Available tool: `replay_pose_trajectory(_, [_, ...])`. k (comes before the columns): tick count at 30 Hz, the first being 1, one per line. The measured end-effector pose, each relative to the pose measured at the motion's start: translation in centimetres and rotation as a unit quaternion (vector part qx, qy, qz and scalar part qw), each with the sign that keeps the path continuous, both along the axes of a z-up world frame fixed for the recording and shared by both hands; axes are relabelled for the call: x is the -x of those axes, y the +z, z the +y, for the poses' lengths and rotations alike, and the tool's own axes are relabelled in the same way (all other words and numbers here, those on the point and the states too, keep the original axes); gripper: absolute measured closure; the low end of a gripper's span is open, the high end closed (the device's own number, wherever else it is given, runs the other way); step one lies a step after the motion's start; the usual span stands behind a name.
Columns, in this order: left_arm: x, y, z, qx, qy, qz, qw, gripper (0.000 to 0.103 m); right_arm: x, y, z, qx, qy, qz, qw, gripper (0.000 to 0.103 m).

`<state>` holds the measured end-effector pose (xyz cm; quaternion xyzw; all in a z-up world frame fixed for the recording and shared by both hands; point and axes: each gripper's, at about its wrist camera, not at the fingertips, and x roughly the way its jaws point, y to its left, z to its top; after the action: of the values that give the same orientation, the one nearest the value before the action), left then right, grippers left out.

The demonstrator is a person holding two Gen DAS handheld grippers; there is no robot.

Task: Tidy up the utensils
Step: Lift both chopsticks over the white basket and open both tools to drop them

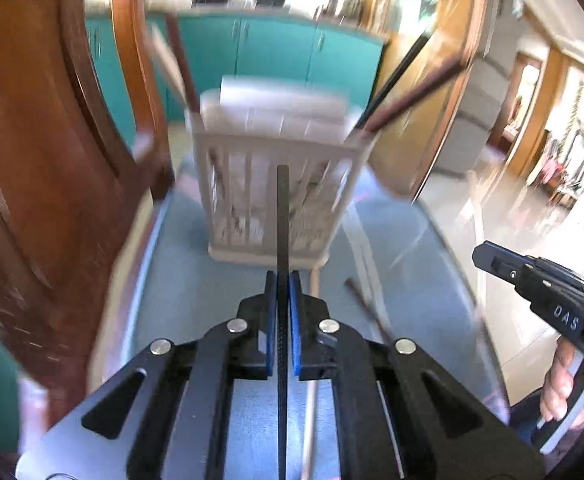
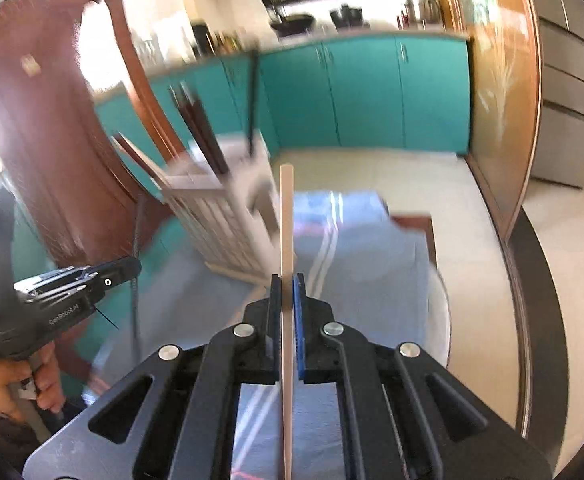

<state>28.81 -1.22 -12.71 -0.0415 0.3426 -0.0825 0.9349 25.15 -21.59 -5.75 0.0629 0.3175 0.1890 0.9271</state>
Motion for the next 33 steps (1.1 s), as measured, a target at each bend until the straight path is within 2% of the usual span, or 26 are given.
replay_pose_trajectory(4, [2.8, 5.7, 1.0, 0.004, 0.005, -0.079, 0.9969, 0.096, 1.4, 5.0, -0.6, -0.045, 0.012, -0.053, 0.997, 0.097])
replay_pose_trajectory(8, [3.9, 10.8, 2.1, 0.026, 0.027, -0.153, 0.9875, 0.096, 0.7, 9.6, -0.3, -0.092, 0.008, -0.105, 0.99, 0.097])
replay_pose_trajectory(12, [2.5, 15.0, 3.9, 0.063, 0.073, -0.219, 0.9709, 0.096, 0.1, 13.3, -0.2, -0.145, -0.006, -0.17, 0.975, 0.097])
replay_pose_trajectory(13, [2.0, 15.8, 4.6, 0.081, 0.089, -0.237, 0.964, 0.096, 0.0, 13.9, 0.1, -0.155, -0.013, -0.194, 0.969, 0.097])
replay_pose_trajectory(16, [1.0, 16.6, 5.8, 0.102, 0.13, -0.282, 0.945, 0.096, -0.7, 14.6, 1.6, -0.148, -0.048, -0.244, 0.957, 0.097])
replay_pose_trajectory(18, [0.5, 16.1, 5.7, 0.088, 0.145, -0.294, 0.9407, 0.096, -2.3, 13.6, 2.9, -0.133, -0.057, -0.249, 0.958, 0.097])
replay_pose_trajectory(20, [-0.5, 15.1, 5.3, 0.075, 0.153, -0.284, 0.9435, 0.096, -3.7, 12.2, 4.1, -0.112, -0.066, -0.248, 0.96, 0.097])
replay_pose_trajectory(25, [-4.2, 12.1, 4.5, 0.056, 0.147, -0.232, 0.9599, 0.096, -6.8, 9.3, 5.8, -0.084, -0.05, -0.212, 0.972, 0.097])
replay_pose_trajectory(28, [-5.6, 11.0, 4.3, 0.047, 0.146, -0.213, 0.9649, 0.096, -7.4, 8.5, 6.6, -0.062, -0.041, -0.2, 0.977, 0.097])
replay_pose_trajectory(33, [-6.5, 10.2, 3.8, 0.04, 0.143, -0.195, 0.9694, 0.096, -7.3, 8.0, 6.6, -0.056, -0.033, -0.183, 0.981, 0.096])
